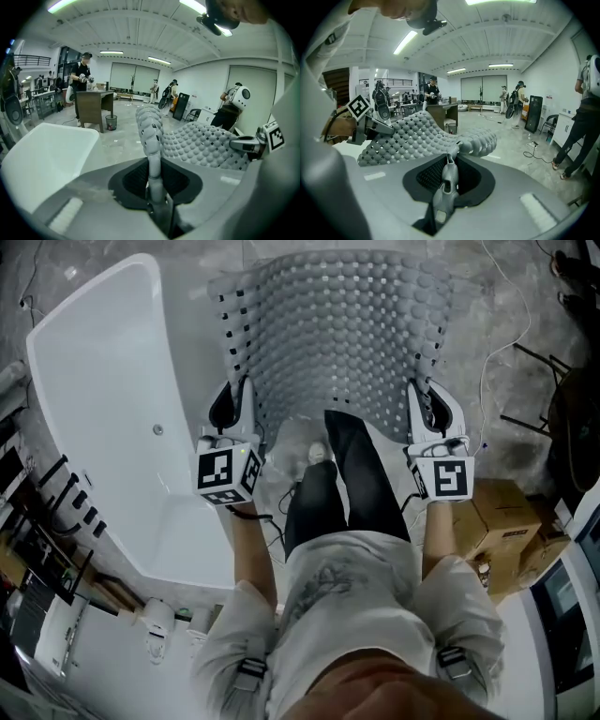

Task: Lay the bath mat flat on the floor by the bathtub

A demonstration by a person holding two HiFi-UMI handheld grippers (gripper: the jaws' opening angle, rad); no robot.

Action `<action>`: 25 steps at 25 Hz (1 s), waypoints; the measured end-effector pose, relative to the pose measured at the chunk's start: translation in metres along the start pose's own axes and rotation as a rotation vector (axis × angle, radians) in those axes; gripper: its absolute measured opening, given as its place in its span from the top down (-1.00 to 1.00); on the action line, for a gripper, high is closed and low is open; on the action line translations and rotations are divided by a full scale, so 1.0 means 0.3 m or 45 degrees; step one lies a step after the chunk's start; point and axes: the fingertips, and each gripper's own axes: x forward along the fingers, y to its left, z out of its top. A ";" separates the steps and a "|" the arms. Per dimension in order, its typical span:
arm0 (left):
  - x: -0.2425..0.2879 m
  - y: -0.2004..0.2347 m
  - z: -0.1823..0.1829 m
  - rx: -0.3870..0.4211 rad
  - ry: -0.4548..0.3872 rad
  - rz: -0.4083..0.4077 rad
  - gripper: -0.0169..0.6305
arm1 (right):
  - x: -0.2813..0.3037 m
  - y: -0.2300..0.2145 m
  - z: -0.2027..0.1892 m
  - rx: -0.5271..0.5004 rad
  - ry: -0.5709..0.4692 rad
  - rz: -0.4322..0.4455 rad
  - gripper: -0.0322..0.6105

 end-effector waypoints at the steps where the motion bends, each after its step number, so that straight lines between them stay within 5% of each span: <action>1: -0.033 -0.015 0.033 0.004 -0.010 0.007 0.72 | -0.028 -0.003 0.034 -0.003 -0.011 0.001 0.75; 5: -0.084 -0.036 0.075 0.008 -0.012 0.033 0.72 | -0.068 -0.018 0.070 -0.002 -0.011 0.012 0.75; 13: 0.105 0.065 -0.085 -0.025 0.038 0.042 0.72 | 0.132 -0.032 -0.124 -0.001 0.048 0.039 0.75; 25: 0.175 0.178 -0.213 -0.030 -0.004 0.018 0.72 | 0.231 0.029 -0.241 -0.054 0.007 0.018 0.75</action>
